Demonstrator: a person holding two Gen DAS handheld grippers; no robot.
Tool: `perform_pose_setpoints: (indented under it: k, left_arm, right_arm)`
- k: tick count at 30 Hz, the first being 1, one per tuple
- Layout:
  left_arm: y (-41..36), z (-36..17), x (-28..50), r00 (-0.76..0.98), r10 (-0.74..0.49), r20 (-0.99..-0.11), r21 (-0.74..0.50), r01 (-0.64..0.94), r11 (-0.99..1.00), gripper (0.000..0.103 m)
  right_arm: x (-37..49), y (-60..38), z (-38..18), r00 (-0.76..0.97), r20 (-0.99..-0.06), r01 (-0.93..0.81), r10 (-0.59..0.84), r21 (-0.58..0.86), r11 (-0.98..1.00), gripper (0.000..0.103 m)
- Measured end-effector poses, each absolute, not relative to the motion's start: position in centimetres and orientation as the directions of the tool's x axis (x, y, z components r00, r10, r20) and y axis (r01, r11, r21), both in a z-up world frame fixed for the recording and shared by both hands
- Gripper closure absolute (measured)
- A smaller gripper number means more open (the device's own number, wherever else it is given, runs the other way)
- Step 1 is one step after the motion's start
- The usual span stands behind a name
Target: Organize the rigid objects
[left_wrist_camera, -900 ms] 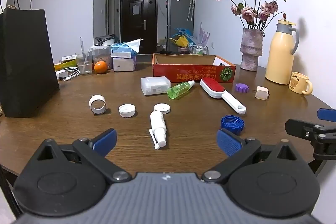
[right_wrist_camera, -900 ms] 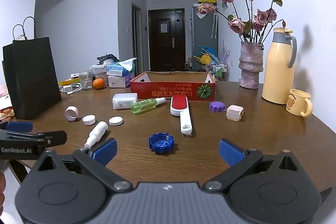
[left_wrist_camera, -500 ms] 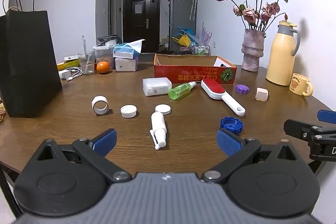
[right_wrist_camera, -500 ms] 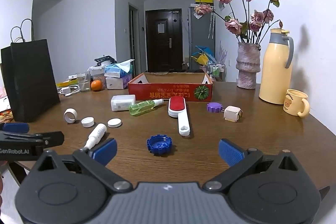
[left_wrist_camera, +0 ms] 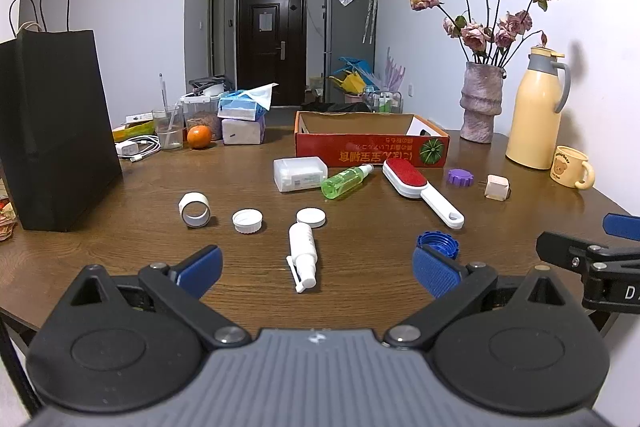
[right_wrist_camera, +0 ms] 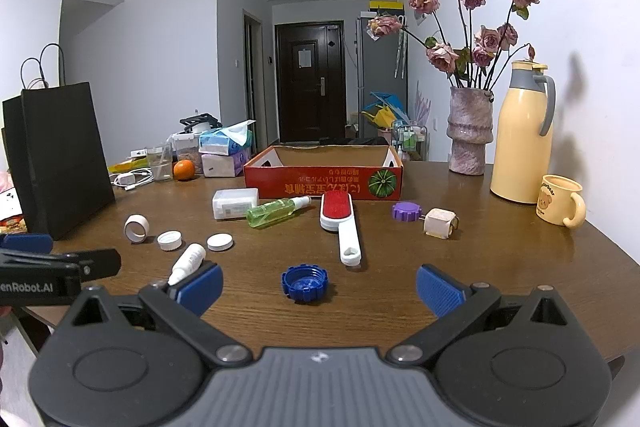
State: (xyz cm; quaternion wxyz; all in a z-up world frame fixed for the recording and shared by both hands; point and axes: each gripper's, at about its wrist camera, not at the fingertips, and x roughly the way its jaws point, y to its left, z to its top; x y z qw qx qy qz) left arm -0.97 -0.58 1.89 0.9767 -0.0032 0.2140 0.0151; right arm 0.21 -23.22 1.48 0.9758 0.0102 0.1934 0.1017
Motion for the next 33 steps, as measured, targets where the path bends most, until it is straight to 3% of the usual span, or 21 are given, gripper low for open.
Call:
perform_pose_setpoints:
  k: [33]
  left_arm:
    - [-0.41,2.67,-1.33,0.913,0.035,-0.405,0.003,-0.037,0.999,0.000]
  right_arm:
    - [0.20,-23.04,1.63,0.904,-0.374,-0.198,0.206,0.059,0.978,0.000]
